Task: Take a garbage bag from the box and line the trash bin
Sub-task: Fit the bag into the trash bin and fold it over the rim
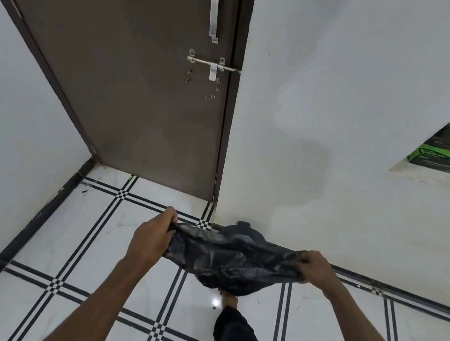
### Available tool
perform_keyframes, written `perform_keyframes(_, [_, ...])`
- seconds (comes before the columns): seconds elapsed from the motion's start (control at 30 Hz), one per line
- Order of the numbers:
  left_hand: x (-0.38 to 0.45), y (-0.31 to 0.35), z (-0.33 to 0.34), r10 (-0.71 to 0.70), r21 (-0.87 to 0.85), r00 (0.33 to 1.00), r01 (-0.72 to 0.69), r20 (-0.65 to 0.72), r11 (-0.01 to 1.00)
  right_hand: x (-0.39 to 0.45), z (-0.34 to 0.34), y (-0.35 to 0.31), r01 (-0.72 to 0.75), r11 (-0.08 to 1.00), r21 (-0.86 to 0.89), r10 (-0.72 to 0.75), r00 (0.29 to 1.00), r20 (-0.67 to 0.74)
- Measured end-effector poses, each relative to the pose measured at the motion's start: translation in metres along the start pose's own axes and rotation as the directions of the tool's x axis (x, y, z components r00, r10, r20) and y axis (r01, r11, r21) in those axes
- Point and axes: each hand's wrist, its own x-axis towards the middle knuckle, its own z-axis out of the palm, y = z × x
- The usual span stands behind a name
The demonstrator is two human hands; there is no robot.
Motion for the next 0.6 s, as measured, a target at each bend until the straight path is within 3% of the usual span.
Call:
perform_keyframes(0.07, [0.005, 0.002, 0.000, 0.060, 0.079, 0.996, -0.065, 0.067, 0.995, 0.001, 0.004, -0.005, 0.034, 0.998, -0.047, -0.034, 0.999, -0.009])
perform_keyframes(0.17, [0.012, 0.005, 0.005, 0.077, 0.084, 0.995, -0.082, 0.059, 0.993, 0.001, 0.012, -0.009, 0.114, 0.986, -0.120, -0.110, 0.993, 0.041])
perform_keyframes(0.33, [0.019, 0.002, 0.014, -0.042, -0.021, 0.999, 0.043, 0.024, 0.999, 0.010, 0.027, 0.002, 0.132, 0.961, -0.242, -0.102, 0.986, 0.132])
perform_keyframes(0.5, [0.021, -0.004, 0.026, -0.097, 0.128, 0.969, 0.069, 0.225, 0.989, 0.024, 0.041, 0.002, 0.158, 0.944, -0.289, -0.142, 0.987, 0.076])
perform_keyframes(0.6, [0.029, 0.001, 0.041, -0.208, 0.098, 0.938, 0.188, 0.278, 0.977, 0.034, 0.049, 0.003, 0.140, 0.962, -0.236, -0.129, 0.990, 0.062])
